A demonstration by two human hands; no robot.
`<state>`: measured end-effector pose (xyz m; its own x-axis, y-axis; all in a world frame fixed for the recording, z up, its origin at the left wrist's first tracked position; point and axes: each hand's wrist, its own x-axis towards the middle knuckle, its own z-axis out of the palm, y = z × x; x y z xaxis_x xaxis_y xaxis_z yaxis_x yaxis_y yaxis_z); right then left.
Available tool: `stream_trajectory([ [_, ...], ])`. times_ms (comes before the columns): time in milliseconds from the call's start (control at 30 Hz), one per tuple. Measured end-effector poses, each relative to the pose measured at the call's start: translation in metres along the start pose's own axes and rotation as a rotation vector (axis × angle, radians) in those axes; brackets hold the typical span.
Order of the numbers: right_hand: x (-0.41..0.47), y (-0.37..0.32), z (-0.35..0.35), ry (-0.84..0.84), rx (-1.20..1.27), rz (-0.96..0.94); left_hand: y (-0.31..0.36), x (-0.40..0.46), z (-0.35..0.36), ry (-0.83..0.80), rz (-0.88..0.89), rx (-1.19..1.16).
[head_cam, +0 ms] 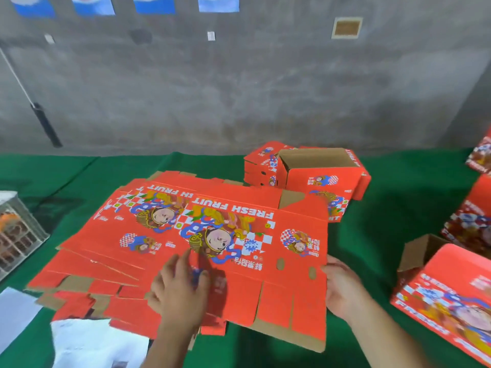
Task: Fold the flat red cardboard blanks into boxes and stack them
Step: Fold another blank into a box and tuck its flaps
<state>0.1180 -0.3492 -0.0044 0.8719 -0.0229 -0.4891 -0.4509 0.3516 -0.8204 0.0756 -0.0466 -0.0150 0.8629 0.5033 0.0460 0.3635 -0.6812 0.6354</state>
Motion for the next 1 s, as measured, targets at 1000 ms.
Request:
stream_trajectory([
  [1000,-0.072,0.015,-0.099,-0.036,-0.048,-0.228,0.008,-0.136,0.068,-0.318,0.16,-0.547],
])
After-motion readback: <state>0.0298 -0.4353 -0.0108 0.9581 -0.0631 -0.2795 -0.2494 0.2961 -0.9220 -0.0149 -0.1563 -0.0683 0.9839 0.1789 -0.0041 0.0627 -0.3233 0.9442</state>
